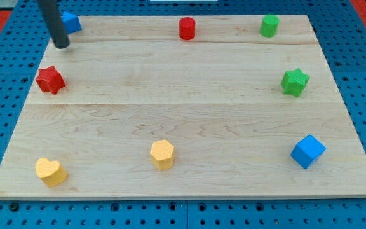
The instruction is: Move the blue triangle towards the top center of the board
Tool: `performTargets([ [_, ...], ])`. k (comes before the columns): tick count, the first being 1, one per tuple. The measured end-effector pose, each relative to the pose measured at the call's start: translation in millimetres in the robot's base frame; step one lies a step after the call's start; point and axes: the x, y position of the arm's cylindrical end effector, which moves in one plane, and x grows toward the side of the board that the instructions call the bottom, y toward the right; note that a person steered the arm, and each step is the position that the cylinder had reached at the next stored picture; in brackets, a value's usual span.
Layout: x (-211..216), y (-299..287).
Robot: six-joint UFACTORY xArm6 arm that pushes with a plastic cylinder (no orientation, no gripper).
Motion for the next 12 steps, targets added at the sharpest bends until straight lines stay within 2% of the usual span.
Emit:
performTargets([
  [1, -18.5, -28.6],
  [2, -22.0, -29.5],
  [3, -73.2, -26.6],
  [4, -90.8, -24.9],
  [5, -86.7, -10.5],
  [7, -86.5, 67.4],
  [8, -89.6, 83.7],
  [9, -90.2, 60.8],
  [10, -71.5, 13.4],
  [11, -52.5, -7.2],
  [12, -46.5, 16.6],
])
